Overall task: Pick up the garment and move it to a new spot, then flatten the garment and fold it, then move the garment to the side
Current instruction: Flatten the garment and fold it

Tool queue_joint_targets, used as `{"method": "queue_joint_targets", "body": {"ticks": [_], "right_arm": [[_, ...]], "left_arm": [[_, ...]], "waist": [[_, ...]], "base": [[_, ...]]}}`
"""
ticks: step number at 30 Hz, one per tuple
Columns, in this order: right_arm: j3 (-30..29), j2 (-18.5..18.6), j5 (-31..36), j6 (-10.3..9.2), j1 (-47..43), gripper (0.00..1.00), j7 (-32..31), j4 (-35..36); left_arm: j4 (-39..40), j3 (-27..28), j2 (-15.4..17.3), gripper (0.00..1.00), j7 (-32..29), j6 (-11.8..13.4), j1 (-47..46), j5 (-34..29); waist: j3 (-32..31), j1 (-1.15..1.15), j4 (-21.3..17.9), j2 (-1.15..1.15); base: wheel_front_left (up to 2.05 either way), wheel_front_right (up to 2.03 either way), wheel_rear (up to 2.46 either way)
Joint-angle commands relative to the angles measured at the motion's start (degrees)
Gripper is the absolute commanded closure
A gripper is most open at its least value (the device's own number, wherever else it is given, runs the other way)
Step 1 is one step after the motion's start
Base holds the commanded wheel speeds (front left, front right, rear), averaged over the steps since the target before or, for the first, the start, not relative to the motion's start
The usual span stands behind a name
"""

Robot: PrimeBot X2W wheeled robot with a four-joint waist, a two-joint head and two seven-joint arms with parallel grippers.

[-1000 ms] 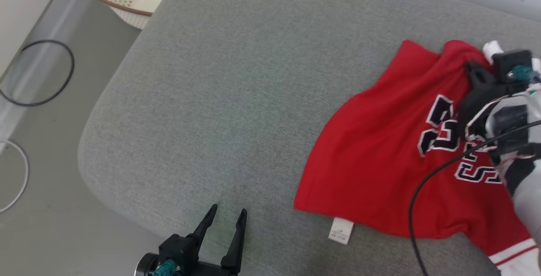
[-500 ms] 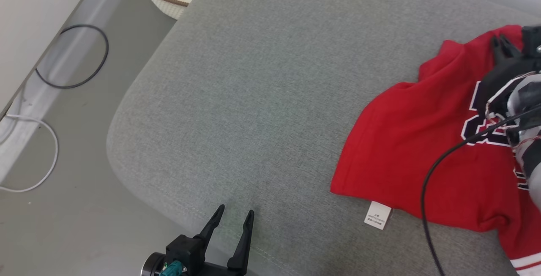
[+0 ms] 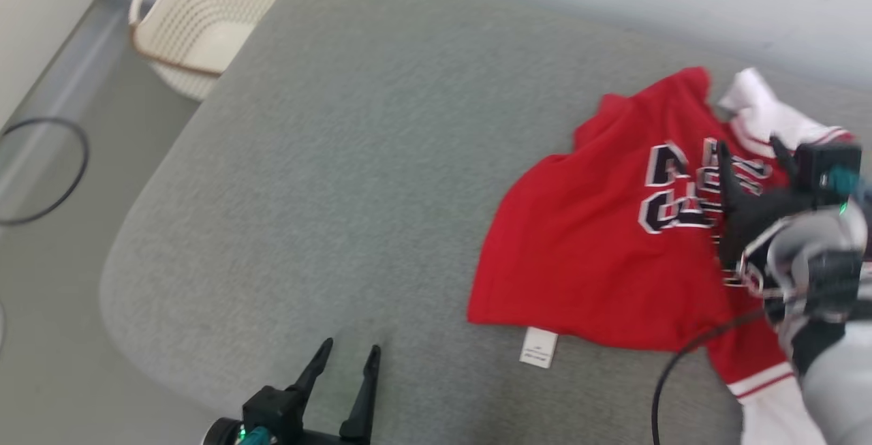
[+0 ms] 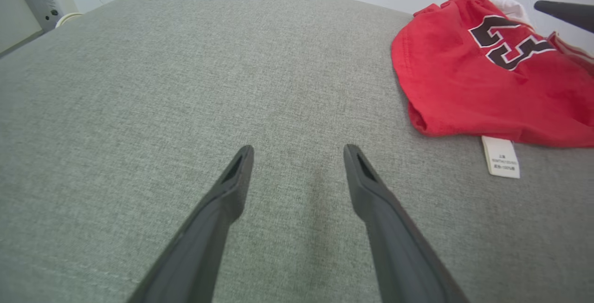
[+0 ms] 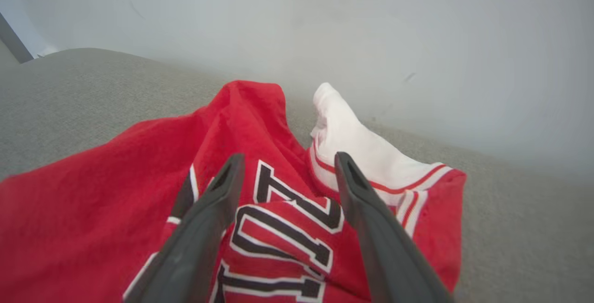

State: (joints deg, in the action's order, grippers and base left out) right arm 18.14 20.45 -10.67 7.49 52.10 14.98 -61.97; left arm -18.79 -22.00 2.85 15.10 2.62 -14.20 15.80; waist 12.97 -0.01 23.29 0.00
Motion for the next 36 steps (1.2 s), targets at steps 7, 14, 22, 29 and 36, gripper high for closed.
{"method": "queue_joint_targets", "body": {"ticks": [7,14,22,29,36], "right_arm": [[-5.22,-0.29,-2.58,-0.02,-15.63,0.00,0.22,13.95],[-9.87,-1.91,0.21,-0.02,-26.63,0.00,0.14,23.81],[-13.07,-5.51,1.99,-0.02,-35.09,0.00,0.14,32.08],[-13.92,-8.12,2.33,-0.02,-39.56,0.00,0.14,35.00],[-15.31,-9.76,2.61,-0.02,-41.64,0.00,0.14,35.89]], "left_arm": [[-0.94,3.05,0.11,0.00,0.06,-1.33,2.84,-1.84],[-1.50,5.11,0.09,0.00,0.06,-2.19,4.33,-2.82],[-1.72,8.16,0.12,0.00,0.06,-1.71,4.29,-3.54],[-2.94,11.07,0.09,0.00,0.06,-1.85,4.33,-4.40],[-4.87,12.80,0.09,0.00,0.06,-2.22,2.13,-4.04]], "waist": [[-8.94,0.01,-11.40,0.00],[-11.11,0.01,-17.41,0.00],[-11.58,0.01,-22.78,0.00],[-11.25,0.01,-25.82,0.00],[-9.69,0.01,-29.14,0.00]], "base": [[0.00,0.00,0.00],[0.00,0.00,0.00],[0.00,0.00,0.00],[0.00,0.00,0.00],[0.00,0.00,0.00]]}}
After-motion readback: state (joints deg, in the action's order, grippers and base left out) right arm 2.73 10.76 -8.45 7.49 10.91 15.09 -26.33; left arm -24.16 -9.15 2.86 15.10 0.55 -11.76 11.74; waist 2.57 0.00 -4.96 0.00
